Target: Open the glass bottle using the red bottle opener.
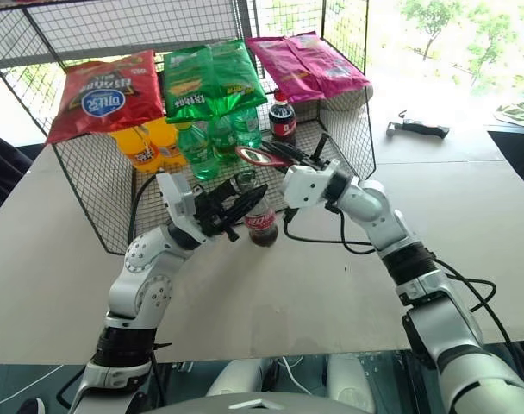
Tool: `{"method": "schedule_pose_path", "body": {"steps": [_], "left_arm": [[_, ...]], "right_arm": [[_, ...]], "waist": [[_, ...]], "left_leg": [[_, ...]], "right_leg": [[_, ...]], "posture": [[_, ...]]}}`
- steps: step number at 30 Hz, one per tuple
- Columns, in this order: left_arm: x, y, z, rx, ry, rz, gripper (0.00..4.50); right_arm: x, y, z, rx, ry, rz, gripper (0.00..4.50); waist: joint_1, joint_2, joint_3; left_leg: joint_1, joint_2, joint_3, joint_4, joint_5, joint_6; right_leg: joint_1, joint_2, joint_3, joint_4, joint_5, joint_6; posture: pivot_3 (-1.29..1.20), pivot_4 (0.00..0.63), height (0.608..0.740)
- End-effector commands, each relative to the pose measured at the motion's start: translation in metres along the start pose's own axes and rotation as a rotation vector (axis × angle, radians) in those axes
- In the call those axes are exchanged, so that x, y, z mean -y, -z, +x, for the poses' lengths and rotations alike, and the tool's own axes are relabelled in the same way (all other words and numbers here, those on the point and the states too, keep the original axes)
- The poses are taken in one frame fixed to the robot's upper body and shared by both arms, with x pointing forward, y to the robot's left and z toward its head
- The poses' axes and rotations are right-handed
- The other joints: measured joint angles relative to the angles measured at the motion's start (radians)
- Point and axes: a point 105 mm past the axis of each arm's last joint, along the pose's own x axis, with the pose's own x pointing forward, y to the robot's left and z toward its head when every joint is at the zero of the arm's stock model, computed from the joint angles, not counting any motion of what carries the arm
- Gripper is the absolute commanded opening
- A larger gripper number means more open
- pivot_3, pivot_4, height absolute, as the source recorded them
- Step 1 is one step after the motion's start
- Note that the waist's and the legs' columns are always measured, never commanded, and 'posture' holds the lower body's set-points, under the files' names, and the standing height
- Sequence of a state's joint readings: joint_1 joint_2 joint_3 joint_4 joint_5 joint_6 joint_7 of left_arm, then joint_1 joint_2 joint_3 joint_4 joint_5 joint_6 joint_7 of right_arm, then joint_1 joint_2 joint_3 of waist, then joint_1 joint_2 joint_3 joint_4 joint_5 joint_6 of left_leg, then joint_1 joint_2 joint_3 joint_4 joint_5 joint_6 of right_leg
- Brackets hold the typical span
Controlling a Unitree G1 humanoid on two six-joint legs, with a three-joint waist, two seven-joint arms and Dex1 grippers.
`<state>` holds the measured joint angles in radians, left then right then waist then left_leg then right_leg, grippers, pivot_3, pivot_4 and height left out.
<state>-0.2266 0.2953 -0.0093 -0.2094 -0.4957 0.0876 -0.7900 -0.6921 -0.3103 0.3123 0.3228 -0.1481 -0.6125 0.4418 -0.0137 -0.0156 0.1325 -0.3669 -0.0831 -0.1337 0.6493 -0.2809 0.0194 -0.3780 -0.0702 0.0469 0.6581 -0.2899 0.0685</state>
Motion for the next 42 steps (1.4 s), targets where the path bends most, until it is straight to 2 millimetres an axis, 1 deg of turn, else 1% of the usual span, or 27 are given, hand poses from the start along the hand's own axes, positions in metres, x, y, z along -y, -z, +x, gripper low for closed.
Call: {"method": "schedule_pose_path", "body": {"steps": [1, 3, 5, 9, 14, 17, 19, 21, 26, 28, 31, 33, 36, 40, 42], "left_arm": [[0.008, 0.012, -0.002, -0.039, 0.025, -0.052, 2.60], [0.008, 0.011, -0.002, -0.039, 0.023, -0.049, 3.46], [0.007, 0.011, -0.002, -0.038, 0.019, -0.046, 4.47], [0.007, 0.010, -0.002, -0.035, 0.017, -0.043, 4.49], [0.010, 0.010, -0.005, -0.043, 0.029, -0.046, 4.49], [0.011, 0.013, -0.012, -0.069, 0.033, -0.045, 4.49], [0.010, 0.015, -0.020, -0.093, 0.021, -0.039, 4.49], [0.010, 0.016, -0.026, -0.111, 0.014, -0.032, 4.49], [0.011, 0.017, -0.040, -0.144, -0.001, -0.030, 4.49], [0.013, 0.018, -0.044, -0.156, -0.005, -0.033, 4.49], [0.015, 0.019, -0.053, -0.179, -0.013, -0.038, 4.49], [0.014, 0.021, -0.060, -0.201, -0.038, -0.036, 4.49], [0.012, 0.024, -0.072, -0.238, -0.085, -0.042, 4.49], [0.017, 0.031, -0.091, -0.299, -0.148, -0.069, 4.49], [0.023, 0.031, -0.098, -0.321, -0.167, -0.080, 4.50]], "right_arm": [[0.004, -0.008, 0.000, 0.019, 0.039, 0.091, 0.00], [-0.001, -0.008, -0.001, 0.015, 0.033, 0.127, 0.00], [-0.006, -0.009, -0.002, 0.009, 0.025, 0.144, 0.00], [-0.010, -0.008, -0.003, -0.004, 0.027, 0.165, 0.00], [-0.007, -0.004, -0.006, -0.023, 0.057, 0.197, 0.00], [-0.003, 0.002, -0.011, -0.051, 0.118, 0.315, 0.00], [-0.008, 0.008, -0.019, -0.086, 0.141, 0.459, 0.00], [-0.012, 0.010, -0.027, -0.112, 0.154, 0.564, 0.00], [-0.020, 0.015, -0.047, -0.185, 0.200, 0.781, 0.00], [-0.024, 0.018, -0.054, -0.223, 0.205, 0.843, 0.00], [-0.035, 0.024, -0.066, -0.300, 0.197, 0.962, 0.00], [-0.048, 0.025, -0.079, -0.368, 0.159, 1.076, 0.00], [-0.060, 0.024, -0.094, -0.443, 0.112, 1.169, 0.00], [-0.057, 0.026, -0.113, -0.521, 0.127, 1.194, 0.00], [-0.055, 0.027, -0.122, -0.559, 0.119, 1.188, 0.87]], "waist": [[-0.001, 0.000, 0.001], [0.000, 0.000, 0.002], [-0.001, 0.000, 0.003], [-0.001, 0.000, 0.003], [-0.001, 0.000, 0.003], [-0.001, 0.000, 0.003], [-0.001, 0.000, 0.003], [0.000, 0.001, 0.003], [0.001, 0.003, 0.005], [0.000, 0.003, 0.005], [0.001, 0.003, 0.005], [0.001, 0.003, 0.005], [0.001, 0.004, 0.006], [0.001, 0.004, 0.006], [0.002, 0.004, 0.006]], "left_leg": [[0.000, 0.000, 0.000, 0.000, 0.000, 0.000], [-0.002, 0.000, 0.000, 0.000, 0.000, 0.000], [-0.002, 0.000, 0.000, 0.000, 0.000, 0.000], [-0.003, 0.000, 0.000, 0.000, 0.000, 0.000], [-0.003, 0.000, 0.000, 0.000, 0.000, 0.000], [-0.003, 0.001, 0.000, 0.000, 0.000, 0.000], [-0.003, 0.001, 0.000, -0.001, 0.000, 0.000], [-0.003, 0.001, -0.001, -0.001, 0.000, 0.000], [-0.004, 0.001, -0.001, -0.001, 0.000, 0.000], [-0.004, 0.001, -0.001, -0.001, 0.000, 0.000], [-0.004, 0.001, -0.001, -0.002, 0.000, 0.000], [-0.004, 0.001, -0.001, -0.002, 0.000, 0.000], [-0.004, 0.001, -0.001, -0.003, -0.001, 0.001], [-0.005, 0.001, -0.001, -0.003, -0.001, 0.001], [-0.005, 0.001, -0.001, -0.004, -0.002, 0.002]], "right_leg": [[0.000, 0.000, 0.000, 0.000, 0.000, 0.000], [-0.001, 0.000, 0.000, 0.000, 0.000, 0.000], [-0.003, 0.000, 0.000, 0.000, 0.000, 0.000], [-0.003, 0.000, 0.000, 0.000, 0.000, 0.000], [-0.003, 0.000, 0.000, 0.000, 0.000, 0.000], [-0.003, 0.000, 0.000, 0.000, 0.000, 0.000], [-0.003, 0.000, 0.000, -0.001, 0.000, 0.000], [-0.003, -0.001, 0.000, -0.001, 0.000, 0.000], [-0.003, -0.001, -0.001, -0.001, 0.000, 0.000], [-0.003, -0.001, -0.001, -0.001, 0.000, 0.000], [-0.003, -0.002, -0.001, -0.002, 0.000, 0.000], [-0.003, -0.002, -0.001, -0.002, 0.000, 0.000], [-0.003, -0.002, -0.001, -0.003, 0.000, 0.000], [-0.003, -0.003, 0.000, -0.005, 0.000, 0.000], [-0.003, -0.003, 0.000, -0.005, 0.000, 0.000]], "posture": [[0.00, 0.150, 0.740], [0.00, 0.150, 0.740], [0.00, 0.150, 0.740], [0.00, 0.150, 0.740], [0.00, 0.150, 0.740], [0.00, 0.150, 0.740], [0.00, 0.150, 0.740], [0.00, 0.150, 0.740], [0.00, 0.150, 0.740], [0.00, 0.150, 0.740], [0.00, 0.150, 0.740], [0.00, 0.150, 0.740], [0.00, 0.150, 0.740], [0.00, 0.150, 0.740], [0.00, 0.150, 0.740]]}}
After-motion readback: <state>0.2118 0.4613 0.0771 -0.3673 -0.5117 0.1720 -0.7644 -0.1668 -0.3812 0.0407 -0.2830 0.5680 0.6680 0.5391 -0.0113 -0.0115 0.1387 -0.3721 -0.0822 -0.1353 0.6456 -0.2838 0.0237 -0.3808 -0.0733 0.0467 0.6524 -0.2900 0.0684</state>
